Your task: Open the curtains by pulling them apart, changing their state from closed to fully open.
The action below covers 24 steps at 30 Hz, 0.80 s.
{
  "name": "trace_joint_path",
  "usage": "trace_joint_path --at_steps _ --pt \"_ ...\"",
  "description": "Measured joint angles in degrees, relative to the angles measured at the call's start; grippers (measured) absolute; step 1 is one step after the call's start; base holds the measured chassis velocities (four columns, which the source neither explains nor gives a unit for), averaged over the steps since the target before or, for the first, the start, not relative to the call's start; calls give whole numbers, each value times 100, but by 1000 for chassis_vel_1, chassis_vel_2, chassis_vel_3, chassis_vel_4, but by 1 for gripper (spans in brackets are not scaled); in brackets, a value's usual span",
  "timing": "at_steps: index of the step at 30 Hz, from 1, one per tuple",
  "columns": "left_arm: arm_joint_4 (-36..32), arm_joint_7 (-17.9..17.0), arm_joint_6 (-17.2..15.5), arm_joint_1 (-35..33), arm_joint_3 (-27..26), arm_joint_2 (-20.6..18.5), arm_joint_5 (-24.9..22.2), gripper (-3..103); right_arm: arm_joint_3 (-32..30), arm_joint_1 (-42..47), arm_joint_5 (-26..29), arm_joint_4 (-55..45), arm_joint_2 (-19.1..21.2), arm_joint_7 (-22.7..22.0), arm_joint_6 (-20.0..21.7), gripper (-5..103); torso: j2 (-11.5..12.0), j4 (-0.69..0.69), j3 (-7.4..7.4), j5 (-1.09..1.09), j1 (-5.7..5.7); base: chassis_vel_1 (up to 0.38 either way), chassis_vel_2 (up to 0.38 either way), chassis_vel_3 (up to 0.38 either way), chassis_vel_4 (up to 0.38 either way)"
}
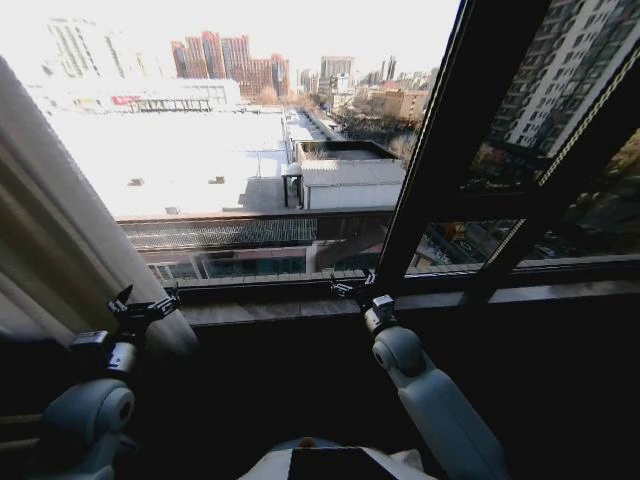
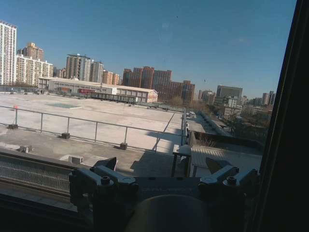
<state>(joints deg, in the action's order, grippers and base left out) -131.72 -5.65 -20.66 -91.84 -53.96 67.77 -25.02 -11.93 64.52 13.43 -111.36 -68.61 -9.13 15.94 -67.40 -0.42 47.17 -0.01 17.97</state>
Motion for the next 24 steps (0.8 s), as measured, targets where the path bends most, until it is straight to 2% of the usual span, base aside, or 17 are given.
trace_joint_path --at_steps 6,24 --pt "18 13 54 1 11 -11 56 100 -1 -2 -19 37 -34 9 -10 100 0 -2 0 1 0 -299 -320 281 324" --pt "-193 34 119 -207 48 137 305 100 -41 -6 14 17 72 20 -34 100 1 -1 1 1 1 -368 -347 364 351"
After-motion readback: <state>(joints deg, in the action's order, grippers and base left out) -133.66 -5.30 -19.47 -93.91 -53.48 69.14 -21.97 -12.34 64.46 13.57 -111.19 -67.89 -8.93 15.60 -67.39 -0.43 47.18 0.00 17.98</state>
